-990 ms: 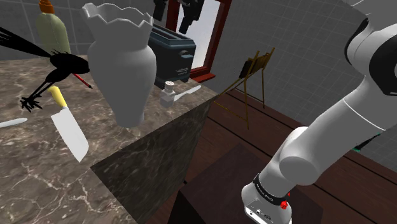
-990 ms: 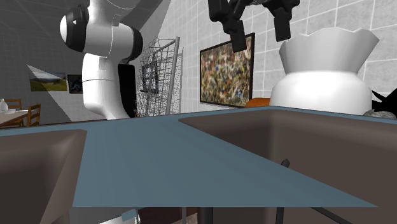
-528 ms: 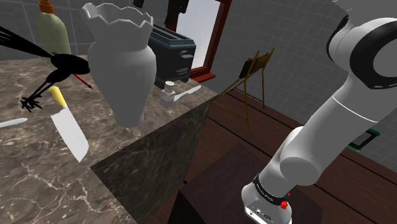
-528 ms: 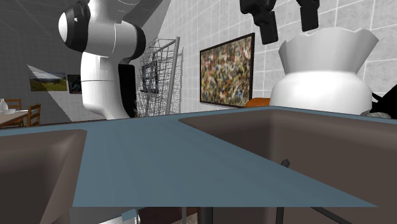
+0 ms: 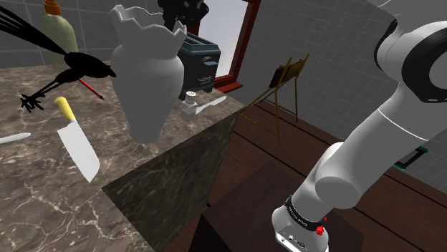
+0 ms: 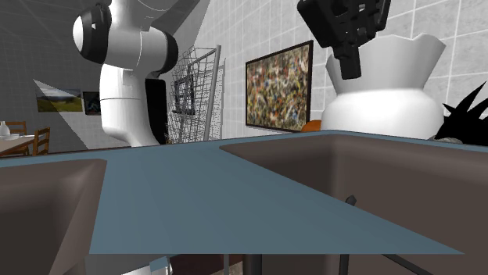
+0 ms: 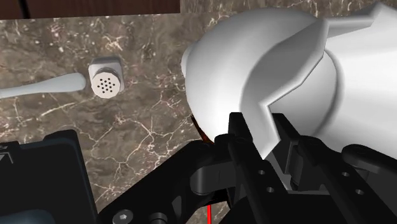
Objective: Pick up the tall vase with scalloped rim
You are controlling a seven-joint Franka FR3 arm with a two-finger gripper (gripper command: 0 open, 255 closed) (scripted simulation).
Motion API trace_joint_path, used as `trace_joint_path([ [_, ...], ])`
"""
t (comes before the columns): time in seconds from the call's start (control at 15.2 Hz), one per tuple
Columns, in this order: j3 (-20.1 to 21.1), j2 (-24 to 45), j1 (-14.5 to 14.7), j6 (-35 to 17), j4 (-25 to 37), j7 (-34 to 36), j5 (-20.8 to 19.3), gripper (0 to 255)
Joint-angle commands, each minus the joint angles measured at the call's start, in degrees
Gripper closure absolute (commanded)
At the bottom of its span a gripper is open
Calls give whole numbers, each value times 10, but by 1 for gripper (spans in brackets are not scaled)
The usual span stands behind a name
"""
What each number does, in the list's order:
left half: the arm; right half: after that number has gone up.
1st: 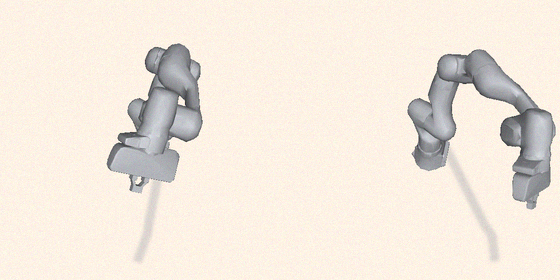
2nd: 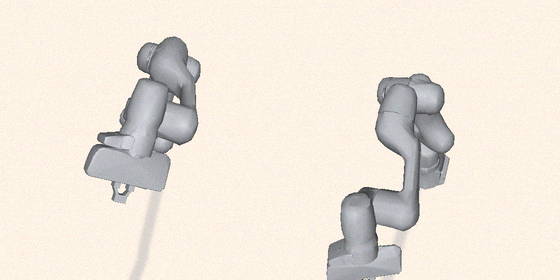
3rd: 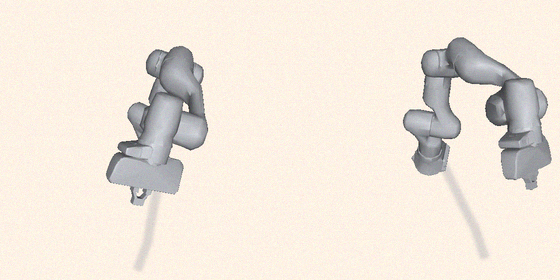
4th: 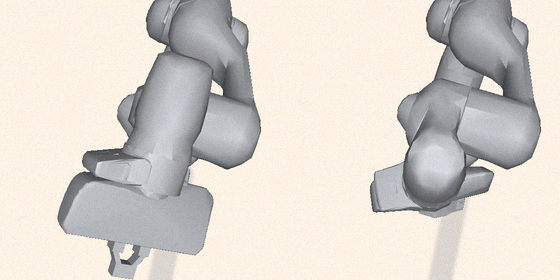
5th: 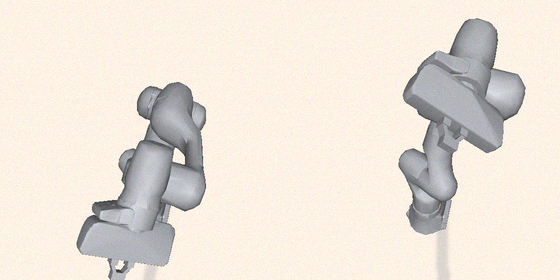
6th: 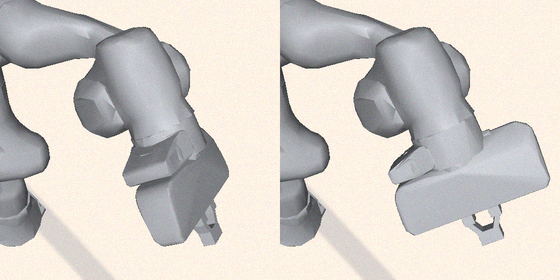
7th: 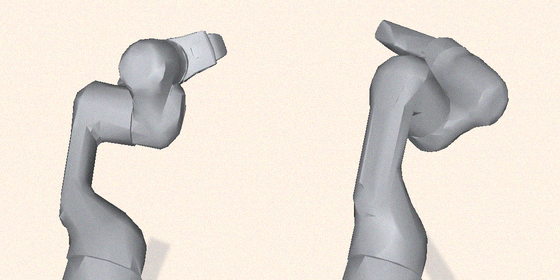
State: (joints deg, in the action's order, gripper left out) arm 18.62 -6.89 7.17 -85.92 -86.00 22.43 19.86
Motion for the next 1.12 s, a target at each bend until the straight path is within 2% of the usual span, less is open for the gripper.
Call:
trace_joint_path([
  [0.0,0,0,0,0,-1,0,0,255],
  [0.4,0,1,0,1,1,0,0,255],
  [1.06,7,57,5,86,147,38,-15,255],
])
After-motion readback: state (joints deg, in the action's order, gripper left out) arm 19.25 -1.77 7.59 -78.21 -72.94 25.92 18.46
